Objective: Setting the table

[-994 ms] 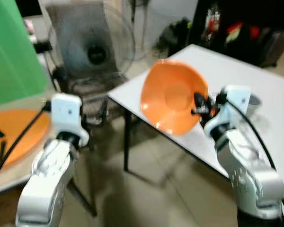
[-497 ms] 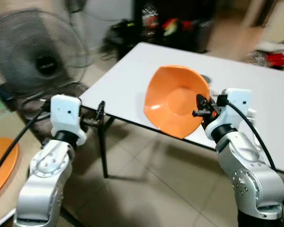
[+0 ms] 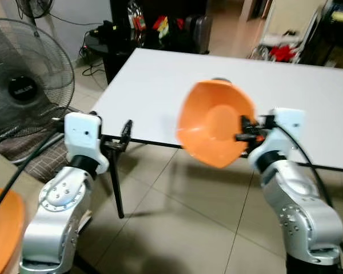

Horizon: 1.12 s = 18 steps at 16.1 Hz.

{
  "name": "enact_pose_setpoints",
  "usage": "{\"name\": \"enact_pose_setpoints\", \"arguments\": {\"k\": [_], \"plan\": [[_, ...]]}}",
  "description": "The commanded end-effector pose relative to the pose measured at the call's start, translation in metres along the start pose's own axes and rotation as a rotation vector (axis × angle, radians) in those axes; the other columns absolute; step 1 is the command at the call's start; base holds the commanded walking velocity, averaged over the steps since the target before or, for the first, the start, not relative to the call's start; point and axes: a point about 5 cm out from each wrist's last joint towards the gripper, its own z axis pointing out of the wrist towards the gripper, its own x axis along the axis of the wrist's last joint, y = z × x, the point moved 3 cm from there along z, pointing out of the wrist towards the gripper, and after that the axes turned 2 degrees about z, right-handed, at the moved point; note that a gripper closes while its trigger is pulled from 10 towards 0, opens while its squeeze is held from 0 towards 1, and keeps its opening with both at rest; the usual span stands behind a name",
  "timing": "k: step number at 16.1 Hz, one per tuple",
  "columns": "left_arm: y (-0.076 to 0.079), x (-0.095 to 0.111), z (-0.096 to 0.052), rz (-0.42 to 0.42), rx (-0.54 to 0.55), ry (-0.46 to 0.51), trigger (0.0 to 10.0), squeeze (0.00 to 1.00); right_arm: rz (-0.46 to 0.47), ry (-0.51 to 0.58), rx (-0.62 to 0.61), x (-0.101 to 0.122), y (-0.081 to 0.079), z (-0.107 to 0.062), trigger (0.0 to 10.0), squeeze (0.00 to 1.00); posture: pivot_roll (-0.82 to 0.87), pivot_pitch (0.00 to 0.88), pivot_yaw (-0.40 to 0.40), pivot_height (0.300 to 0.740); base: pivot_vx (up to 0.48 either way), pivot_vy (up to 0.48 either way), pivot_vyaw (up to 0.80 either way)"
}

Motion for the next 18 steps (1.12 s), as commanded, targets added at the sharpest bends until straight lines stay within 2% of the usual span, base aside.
{"name": "enact_pose_setpoints", "arguments": {"k": [1, 4, 6, 7, 9, 12, 13, 18], "plan": [[0.003, -0.003, 0.001, 0.004, -0.005, -0.024, 10.0, 0.0, -0.004, 0.011, 0.009, 0.007, 0.001, 0.0, 10.0, 0.0, -0.1, 0.0, 0.006, 0.74, 0.0, 0.0, 0.0], [0.002, -0.001, 0.002, -0.018, -0.001, -0.007, 10.0, 0.0, 0.032, -0.002, -0.023, 0.007, 0.005, 0.004, 10.0, 0.0, -0.1, 0.0, 0.006, 0.74, 0.095, 0.0, 0.0], [0.002, 0.0, 0.003, -0.019, -0.006, -0.005, 10.0, 0.0, 0.019, -0.001, -0.038, 0.008, 0.008, 0.006, 10.0, 0.0, -0.1, 0.0, 0.007, 0.74, 0.366, 0.0, 0.0], [0.003, 0.0, 0.003, -0.019, -0.011, -0.003, 10.0, 0.0, -0.082, 0.051, -0.035, 0.016, 0.01, 0.008, 10.0, 0.0, -0.1, 0.0, 0.007, 0.74, 0.398, 0.0, 0.0], [0.004, 0.001, 0.004, -0.021, -0.02, 0.0, 10.0, 0.0, -0.108, 0.068, -0.028, 0.016, 0.011, 0.006, 10.0, 0.0, -0.1, 0.0, 0.008, 0.74, 0.407, 0.0, 0.0], [0.005, 0.002, 0.004, -0.024, -0.029, 0.003, 10.0, 0.0, -0.027, 0.076, -0.006, 0.018, 0.009, 0.004, 10.0, 0.0, -0.1, 0.0, 0.014, 0.74, 0.407, 0.0, 0.0], [0.006, 0.003, 0.004, -0.026, -0.031, 0.005, 10.0, 0.0, 0.014, 0.078, 0.007, 0.02, 0.007, 0.005, 10.0, 0.0, -0.11, 0.0, 0.016, 0.74, 0.412, 0.0, -0.48], [0.004, 0.004, 0.005, -0.026, -0.032, 0.011, 10.0, 0.0, 0.09, 0.146, 0.01, 0.037, 0.01, 0.006, 10.0, 0.0, -0.11, 0.0, 0.017, 0.74, 0.409, 0.0, -0.74]]}}
